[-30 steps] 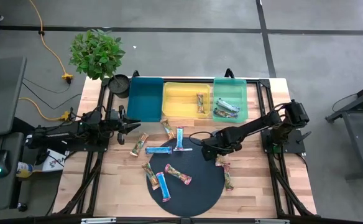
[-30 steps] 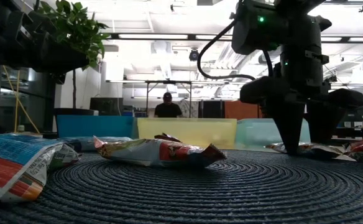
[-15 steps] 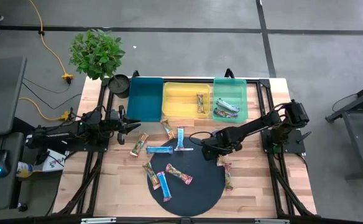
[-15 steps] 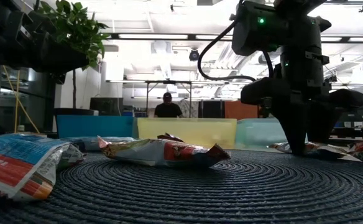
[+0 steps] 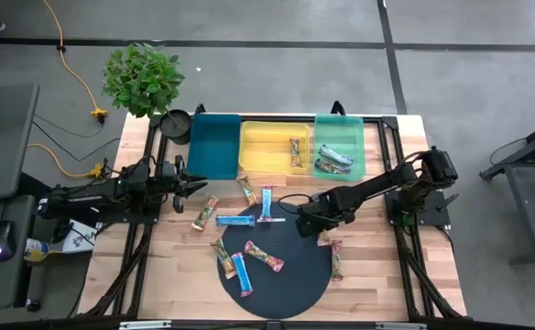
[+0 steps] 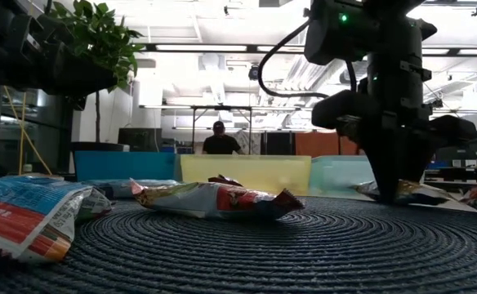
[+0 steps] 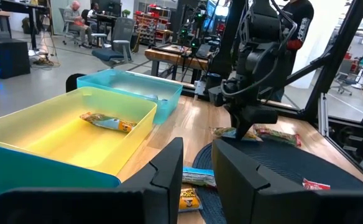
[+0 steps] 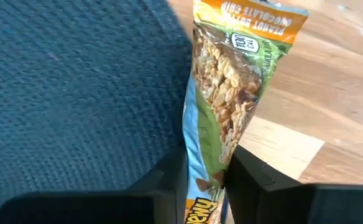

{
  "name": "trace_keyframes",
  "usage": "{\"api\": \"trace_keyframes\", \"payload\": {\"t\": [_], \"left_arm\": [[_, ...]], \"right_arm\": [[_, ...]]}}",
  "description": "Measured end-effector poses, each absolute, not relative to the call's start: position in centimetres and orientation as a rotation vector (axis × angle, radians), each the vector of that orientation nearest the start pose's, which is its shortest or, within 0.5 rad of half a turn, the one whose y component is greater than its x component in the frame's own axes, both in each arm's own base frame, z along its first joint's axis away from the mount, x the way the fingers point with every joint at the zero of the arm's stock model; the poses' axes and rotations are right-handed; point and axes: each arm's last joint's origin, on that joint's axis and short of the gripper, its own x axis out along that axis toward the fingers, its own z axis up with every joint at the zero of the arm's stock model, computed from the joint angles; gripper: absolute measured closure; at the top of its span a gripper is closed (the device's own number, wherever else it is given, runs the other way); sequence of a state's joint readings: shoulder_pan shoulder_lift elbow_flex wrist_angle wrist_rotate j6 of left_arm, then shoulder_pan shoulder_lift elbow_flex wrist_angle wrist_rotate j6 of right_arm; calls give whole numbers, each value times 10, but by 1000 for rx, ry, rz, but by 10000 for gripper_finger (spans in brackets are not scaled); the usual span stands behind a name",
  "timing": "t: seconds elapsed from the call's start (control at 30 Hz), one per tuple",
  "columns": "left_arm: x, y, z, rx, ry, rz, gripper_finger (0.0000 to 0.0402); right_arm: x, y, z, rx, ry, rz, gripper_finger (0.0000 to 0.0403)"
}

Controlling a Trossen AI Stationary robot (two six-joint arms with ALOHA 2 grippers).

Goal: Pick and place Granola Bars by type
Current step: Put the orange granola bar into the yellow bin

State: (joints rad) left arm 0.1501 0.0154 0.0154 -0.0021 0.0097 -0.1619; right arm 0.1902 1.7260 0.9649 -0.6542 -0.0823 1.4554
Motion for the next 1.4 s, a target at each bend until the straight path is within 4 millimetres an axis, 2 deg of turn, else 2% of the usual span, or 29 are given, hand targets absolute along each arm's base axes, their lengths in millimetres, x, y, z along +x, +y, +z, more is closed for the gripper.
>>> {"api": "trace_keyframes", "payload": {"t": [0.3,0.57,0.83,1.1,1.4], "left_arm": [[97,14,167,-162,-10,140,319],[97,14,167,-162,-10,140,319],[97,14,167,-162,-9,140,319],[97,14,167,-162,-10,140,319],[97,14,167,-162,-10,140,319]], "right_arm": [[291,58,148,1115,1263,-780,336],[288,57,170,1109,1183,-723,336],[286,52,214,1000,908,-557,336],[293,49,262,698,539,-335,336],[303,46,288,485,306,-207,336]]}}
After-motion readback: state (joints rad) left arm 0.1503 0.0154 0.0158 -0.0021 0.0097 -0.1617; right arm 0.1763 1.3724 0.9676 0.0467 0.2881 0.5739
